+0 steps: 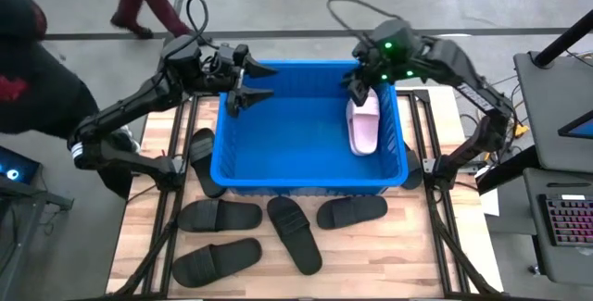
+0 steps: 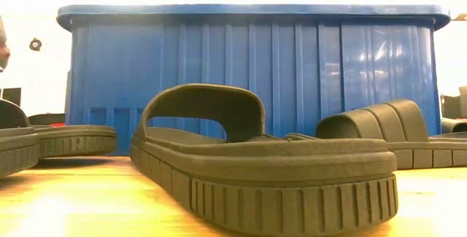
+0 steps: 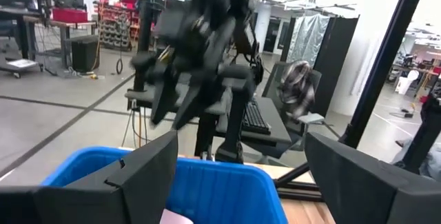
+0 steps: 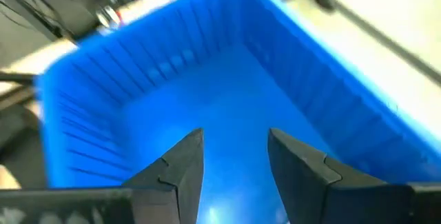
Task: Pick and place slides into bin
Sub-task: Put the black slide into the blue bin
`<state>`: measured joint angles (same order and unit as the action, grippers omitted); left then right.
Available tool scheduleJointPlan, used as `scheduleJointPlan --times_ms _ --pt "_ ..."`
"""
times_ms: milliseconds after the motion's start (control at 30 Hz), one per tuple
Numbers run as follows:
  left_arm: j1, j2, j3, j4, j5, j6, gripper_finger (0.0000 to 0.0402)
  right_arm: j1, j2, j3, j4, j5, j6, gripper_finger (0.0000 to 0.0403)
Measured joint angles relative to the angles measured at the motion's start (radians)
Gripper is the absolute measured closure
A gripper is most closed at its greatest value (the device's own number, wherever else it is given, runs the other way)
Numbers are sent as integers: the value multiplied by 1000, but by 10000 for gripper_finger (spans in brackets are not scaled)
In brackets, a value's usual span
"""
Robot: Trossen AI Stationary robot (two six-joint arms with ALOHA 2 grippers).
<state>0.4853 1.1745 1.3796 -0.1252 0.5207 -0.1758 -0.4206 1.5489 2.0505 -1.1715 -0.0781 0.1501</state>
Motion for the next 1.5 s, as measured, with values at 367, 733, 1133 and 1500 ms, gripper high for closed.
scheduleJointPlan --times_ms 367,733,1133,1500 --pt "0 -74 0 -123 -1 53 100 183 -73 136 -3 194 77 260" --pt "0 -97 0 -148 -1 59 100 459 -108 93 1 402 183 270" --pt "0 -106 0 -163 -1 47 100 674 -108 75 232 483 49 275" --pt "-17 -111 0 -155 29 -133 100 700 -144 80 22 635 79 293"
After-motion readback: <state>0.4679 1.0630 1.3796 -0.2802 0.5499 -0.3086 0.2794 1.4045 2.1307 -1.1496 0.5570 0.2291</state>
